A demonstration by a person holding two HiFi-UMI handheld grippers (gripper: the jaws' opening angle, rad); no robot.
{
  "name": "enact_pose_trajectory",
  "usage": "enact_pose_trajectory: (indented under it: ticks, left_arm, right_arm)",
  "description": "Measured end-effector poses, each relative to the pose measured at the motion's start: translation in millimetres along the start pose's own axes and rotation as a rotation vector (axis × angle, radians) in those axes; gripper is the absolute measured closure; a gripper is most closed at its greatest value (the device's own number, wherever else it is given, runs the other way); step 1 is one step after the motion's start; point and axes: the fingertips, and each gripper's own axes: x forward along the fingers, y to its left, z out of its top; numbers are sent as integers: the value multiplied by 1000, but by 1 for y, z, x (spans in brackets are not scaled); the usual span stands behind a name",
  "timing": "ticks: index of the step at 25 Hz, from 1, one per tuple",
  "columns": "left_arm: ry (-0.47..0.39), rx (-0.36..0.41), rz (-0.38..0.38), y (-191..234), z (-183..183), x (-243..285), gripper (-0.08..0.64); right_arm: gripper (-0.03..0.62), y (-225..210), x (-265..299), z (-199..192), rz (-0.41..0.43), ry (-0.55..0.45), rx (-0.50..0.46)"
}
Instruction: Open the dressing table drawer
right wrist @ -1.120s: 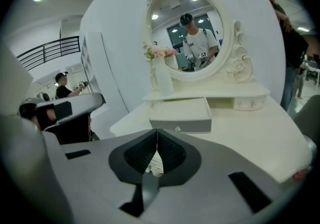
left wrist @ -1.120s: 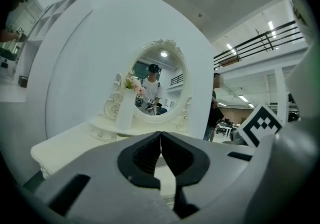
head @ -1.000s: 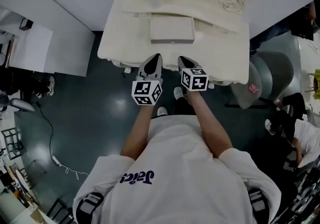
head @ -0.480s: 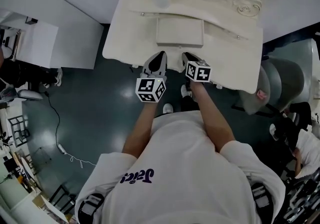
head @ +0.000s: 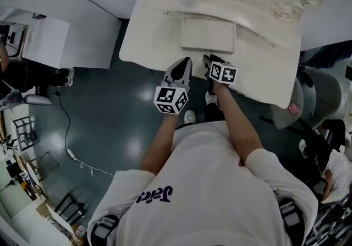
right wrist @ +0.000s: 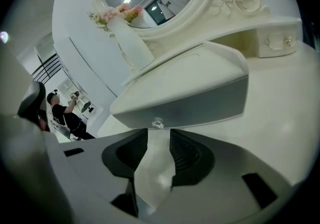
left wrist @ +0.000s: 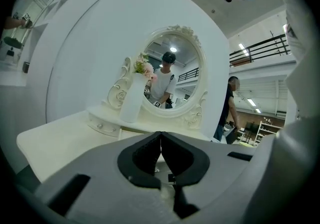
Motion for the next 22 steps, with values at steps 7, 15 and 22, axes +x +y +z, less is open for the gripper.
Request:
enact_pose_trajectory:
  ticks: [7, 15, 22]
  left_arm:
    - [7, -7, 6, 0, -1, 2, 545]
    - [12, -7, 21, 3, 0, -7, 545]
    - [13, -9, 10, 0, -2, -10, 545]
  right_arm:
    - [471, -2, 11, 5, 4, 8, 34]
    - [528, 5, 10, 4, -21, 14, 9]
    - [528, 6, 4, -4, -35, 22, -3]
